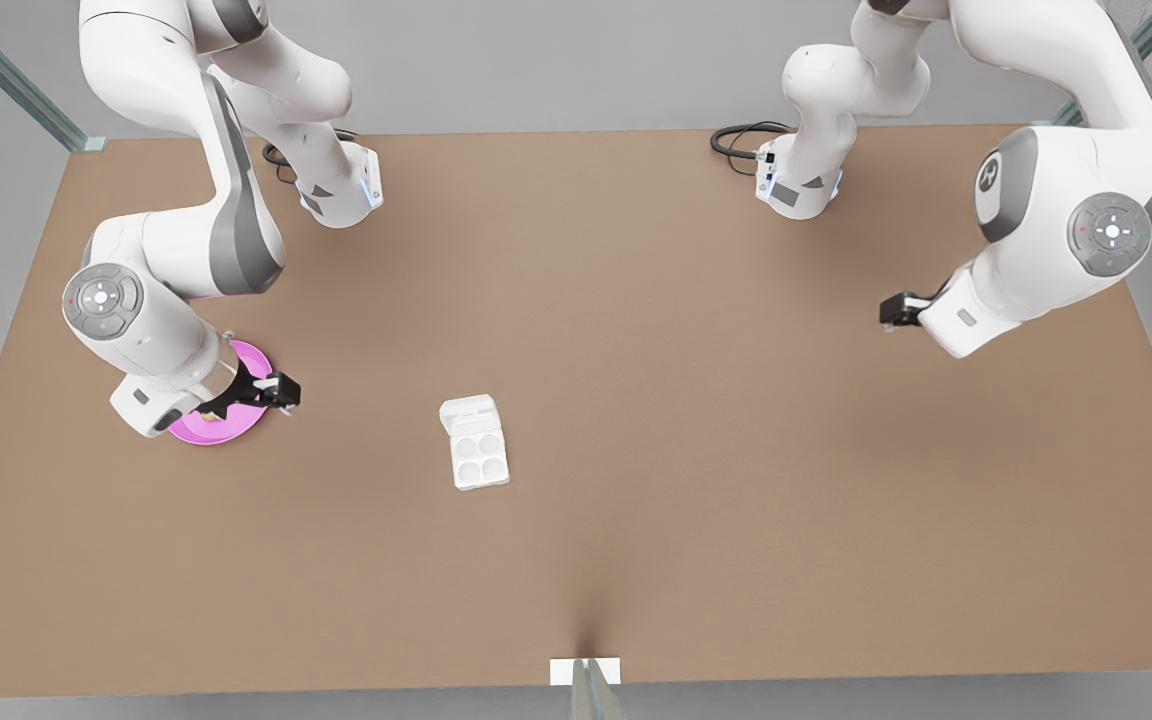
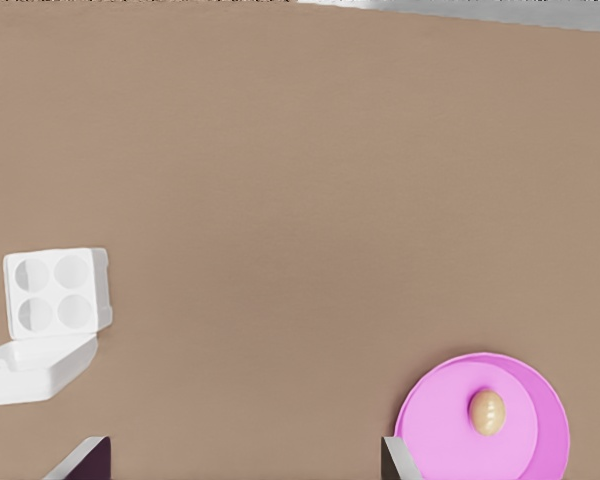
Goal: Pack egg into the box and close the box lid
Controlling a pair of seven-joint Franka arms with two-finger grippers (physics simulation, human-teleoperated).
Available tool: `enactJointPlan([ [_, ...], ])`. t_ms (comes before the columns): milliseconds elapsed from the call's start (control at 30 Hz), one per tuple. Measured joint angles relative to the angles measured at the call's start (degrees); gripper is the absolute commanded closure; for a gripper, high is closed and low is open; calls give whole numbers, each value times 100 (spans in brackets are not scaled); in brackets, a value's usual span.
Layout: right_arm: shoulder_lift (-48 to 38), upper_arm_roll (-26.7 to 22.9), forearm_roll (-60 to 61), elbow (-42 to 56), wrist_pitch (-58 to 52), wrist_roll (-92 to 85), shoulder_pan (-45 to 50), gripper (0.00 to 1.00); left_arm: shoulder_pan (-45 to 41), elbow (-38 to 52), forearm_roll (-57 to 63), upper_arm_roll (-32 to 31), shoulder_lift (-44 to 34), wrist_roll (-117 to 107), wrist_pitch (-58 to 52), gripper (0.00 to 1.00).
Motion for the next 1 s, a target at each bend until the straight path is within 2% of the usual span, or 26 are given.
enactJointPlan([
  [200, 443, 1, -25, -14, -143, -13, -72, 0, -10, -1, 6, 0, 11, 98, 115, 0],
  [333, 1321, -7, -101, -23, -75, -53, -919, 0, -8, -1, 6, 0, 28, 148, 148, 0],
  [433, 1477, 4, -305, -256, 114, -126, -1284, 0, -8, -1, 7, 0, 60, 179, 162, 0],
  [533, 1192, 40, -432, -1425, 718, -278, -1713, 0, -8, -3, 7, 0, 67, 205, 170, 0],
  [600, 1137, 44, -477, -1770, 1282, -456, -2000, 0, -8, -3, 7, 0, 67, 220, 174, 0],
  [767, 1308, 42, -525, -1827, 2403, -1044, -2321, 0, -8, -10, 7, 0, 72, 252, 179, 0],
  [1000, 1592, 42, -541, -1800, 3031, -1720, -2450, 0, -8, -10, 7, 0, 91, 284, 182, 0],
])
